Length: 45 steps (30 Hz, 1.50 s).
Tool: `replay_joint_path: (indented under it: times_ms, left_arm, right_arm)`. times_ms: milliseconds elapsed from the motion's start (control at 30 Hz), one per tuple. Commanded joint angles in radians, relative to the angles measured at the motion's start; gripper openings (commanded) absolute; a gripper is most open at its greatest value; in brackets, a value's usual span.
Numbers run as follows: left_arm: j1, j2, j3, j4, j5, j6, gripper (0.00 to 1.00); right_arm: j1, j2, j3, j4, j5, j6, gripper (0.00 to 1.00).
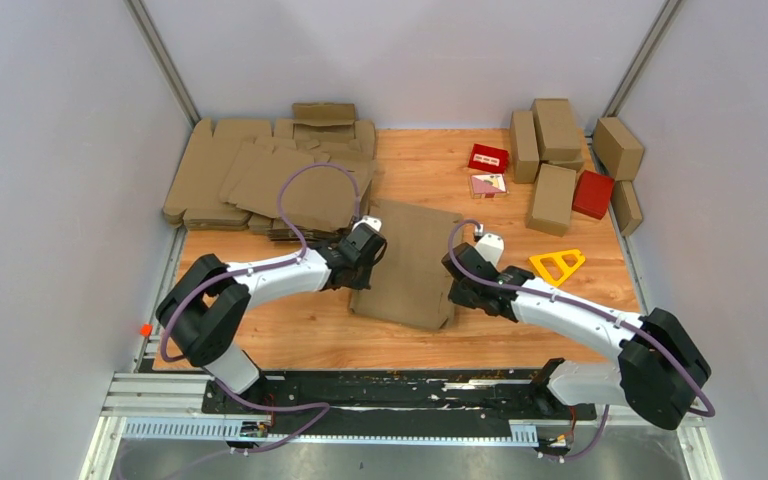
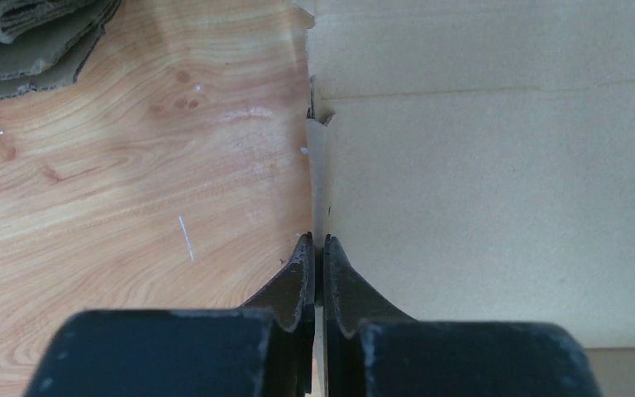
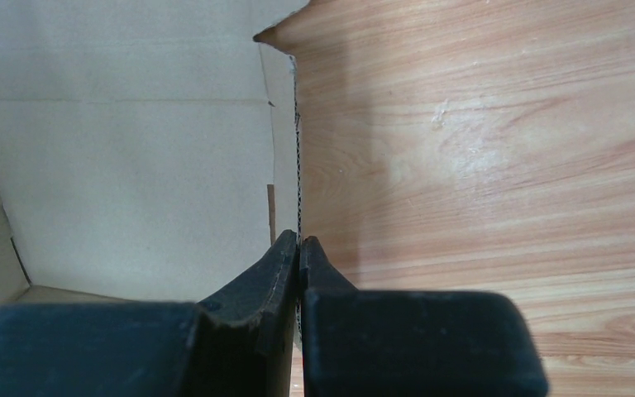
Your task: Fold the paper box
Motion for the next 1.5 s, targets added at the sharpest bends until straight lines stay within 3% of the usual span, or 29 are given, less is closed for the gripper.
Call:
replay_joint_path:
  times_ms: [0,200,433,467,533,600,767,867,1033,1200,1300,1467]
  left_arm:
    - [-0.001,0.031,0.052,0.008,-0.020,0.019,0.00]
    - [-0.002,0.046,0.070,-0.026,-0.043,0.022,0.00]
    - [-0.002,0.029,0.071,-0.064,-0.041,0.028,0.00]
    - [-0.003,0.023,0.065,-0.065,-0.039,0.029,0.00]
    - [-0.002,0.008,0.056,-0.064,-0.038,0.029,0.00]
    - [-0.002,-0.005,0.046,-0.062,-0.035,0.028,0.00]
    - [-0.002,-0.034,0.027,-0.064,-0.024,0.030,0.00]
    - [-0.002,-0.058,0.010,-0.061,-0.019,0.027,0.00]
    - [-0.002,-0.083,-0.019,-0.035,0.007,0.028,0.11]
    - [-0.002,-0.093,-0.020,-0.045,-0.003,0.037,0.36]
    - [-0.003,-0.141,-0.043,-0.022,-0.019,0.045,0.50]
    - [-0.001,-0.161,-0.039,0.001,-0.014,0.074,0.49]
  right_arm:
    - [0.015,0.006,0.012,0.052,0.000,-0.012,0.00]
    - [0.020,-0.002,0.013,0.073,-0.020,-0.053,0.02]
    - [0.019,-0.068,-0.033,0.124,-0.059,-0.142,0.16]
    - [0.018,-0.078,-0.039,0.119,-0.053,-0.151,0.22]
    - [0.015,-0.100,-0.050,0.096,-0.040,-0.159,0.48]
    - [0.007,-0.127,-0.064,0.080,-0.037,-0.177,0.65]
    - [-0.061,-0.227,-0.113,0.137,-0.125,-0.295,0.82]
    - [-0.159,-0.239,-0.120,0.198,-0.284,-0.372,0.83]
    - [-0.283,-0.158,-0.028,0.200,-0.399,-0.445,0.82]
    - [-0.343,-0.031,0.097,0.151,-0.399,-0.474,0.96]
    - [-0.389,0.018,0.121,0.157,-0.451,-0.461,0.97]
    - [-0.444,0.064,0.114,0.207,-0.532,-0.441,0.97]
